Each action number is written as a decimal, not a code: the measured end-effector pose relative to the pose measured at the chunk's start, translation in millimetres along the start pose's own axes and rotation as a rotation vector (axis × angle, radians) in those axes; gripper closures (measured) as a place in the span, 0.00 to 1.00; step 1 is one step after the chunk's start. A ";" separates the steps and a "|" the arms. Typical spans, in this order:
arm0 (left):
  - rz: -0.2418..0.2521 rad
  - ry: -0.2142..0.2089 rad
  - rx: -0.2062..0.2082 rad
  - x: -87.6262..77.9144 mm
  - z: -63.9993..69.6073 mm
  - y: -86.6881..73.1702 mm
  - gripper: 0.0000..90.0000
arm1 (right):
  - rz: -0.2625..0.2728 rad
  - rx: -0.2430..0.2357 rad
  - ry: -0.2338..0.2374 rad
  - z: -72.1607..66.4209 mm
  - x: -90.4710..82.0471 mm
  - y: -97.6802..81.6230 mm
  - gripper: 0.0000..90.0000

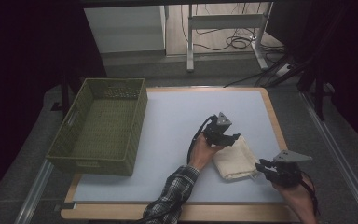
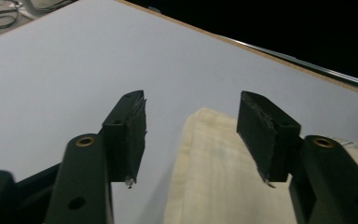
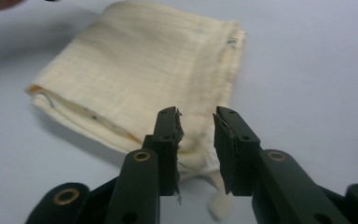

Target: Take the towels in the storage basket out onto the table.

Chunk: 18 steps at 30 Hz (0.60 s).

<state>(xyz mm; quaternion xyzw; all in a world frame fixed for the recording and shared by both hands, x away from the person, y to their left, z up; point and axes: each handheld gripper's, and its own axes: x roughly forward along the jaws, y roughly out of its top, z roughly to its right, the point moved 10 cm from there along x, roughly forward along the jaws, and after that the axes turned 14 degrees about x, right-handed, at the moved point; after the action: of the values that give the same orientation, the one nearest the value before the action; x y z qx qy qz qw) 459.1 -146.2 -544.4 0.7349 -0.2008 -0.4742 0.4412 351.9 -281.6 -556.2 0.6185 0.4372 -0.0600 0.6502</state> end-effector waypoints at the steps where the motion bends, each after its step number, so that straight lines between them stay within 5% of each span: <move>1: -0.008 0.007 0.002 -4.7 -1.0 -3.5 0.44 | 0.001 0.001 -0.015 3.6 -2.4 0.9 0.76; 7: -0.033 0.024 -0.017 -27.7 -6.4 -25.1 0.40 | 0.020 0.021 -0.026 10.5 -6.3 10.9 0.71; 14: -0.060 -0.004 -0.065 -50.8 -4.3 -58.2 0.52 | -0.016 0.018 -0.010 0.3 19.6 10.3 0.65; 18: -0.086 -0.017 -0.077 -51.2 -0.4 -73.8 0.52 | -0.057 0.012 -0.057 6.5 32.0 -0.5 0.64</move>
<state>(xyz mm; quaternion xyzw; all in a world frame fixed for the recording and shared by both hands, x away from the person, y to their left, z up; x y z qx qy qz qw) 426.3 -70.4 -579.6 0.7213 -0.1544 -0.5064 0.4466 374.4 -272.4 -578.1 0.6077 0.4354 -0.0987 0.6568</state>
